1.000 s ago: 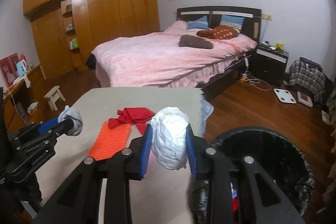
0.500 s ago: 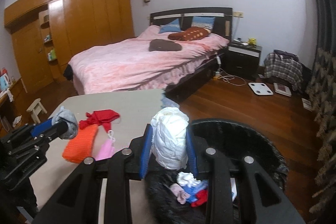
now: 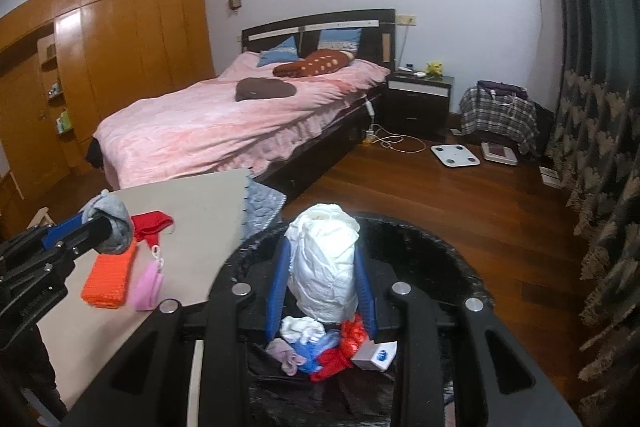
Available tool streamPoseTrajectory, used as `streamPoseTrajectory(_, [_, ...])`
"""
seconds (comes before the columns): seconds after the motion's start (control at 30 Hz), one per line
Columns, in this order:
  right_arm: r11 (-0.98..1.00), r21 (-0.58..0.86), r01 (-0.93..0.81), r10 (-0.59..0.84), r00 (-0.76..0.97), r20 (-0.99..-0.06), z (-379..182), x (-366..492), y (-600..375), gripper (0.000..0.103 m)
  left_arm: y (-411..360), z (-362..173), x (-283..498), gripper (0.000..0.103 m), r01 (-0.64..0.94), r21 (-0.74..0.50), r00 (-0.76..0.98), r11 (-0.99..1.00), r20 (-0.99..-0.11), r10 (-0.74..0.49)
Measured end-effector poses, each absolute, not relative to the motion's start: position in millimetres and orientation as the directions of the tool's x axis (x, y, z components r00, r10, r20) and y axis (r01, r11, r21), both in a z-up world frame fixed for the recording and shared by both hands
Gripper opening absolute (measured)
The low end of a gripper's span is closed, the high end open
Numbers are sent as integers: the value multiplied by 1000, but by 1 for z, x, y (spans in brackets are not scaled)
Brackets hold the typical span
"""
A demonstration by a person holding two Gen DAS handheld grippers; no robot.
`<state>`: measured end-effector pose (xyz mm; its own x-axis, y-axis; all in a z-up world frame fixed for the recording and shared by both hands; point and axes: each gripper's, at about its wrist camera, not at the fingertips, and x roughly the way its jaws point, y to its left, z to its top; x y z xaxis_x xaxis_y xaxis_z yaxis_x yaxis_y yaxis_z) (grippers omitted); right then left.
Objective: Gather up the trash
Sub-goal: 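Move both tools over the bin and release the grey sock and tissue ball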
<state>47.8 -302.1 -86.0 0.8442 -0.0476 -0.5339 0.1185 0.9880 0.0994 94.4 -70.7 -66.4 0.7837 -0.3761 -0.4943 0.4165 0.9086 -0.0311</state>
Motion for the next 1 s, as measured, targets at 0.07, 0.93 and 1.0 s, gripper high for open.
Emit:
streamPoseTrajectory(0.07, [986,100,133,-59,843,-534,-88,46,-310,31,-78,-67,95,27,434,-30,777,900,-493,-392])
streamPoseTrajectory(0.93, [970,83,228,-138,800,-584,-124,65,-368,69,-153,-108,137,65,588,-80,650,805,-546,-529])
streamPoseTrajectory(1.0, [966,66,249,-169,804,-570,-124,62,-367,93,-148,-107,137,70,583,-80,655,809,-543,-526])
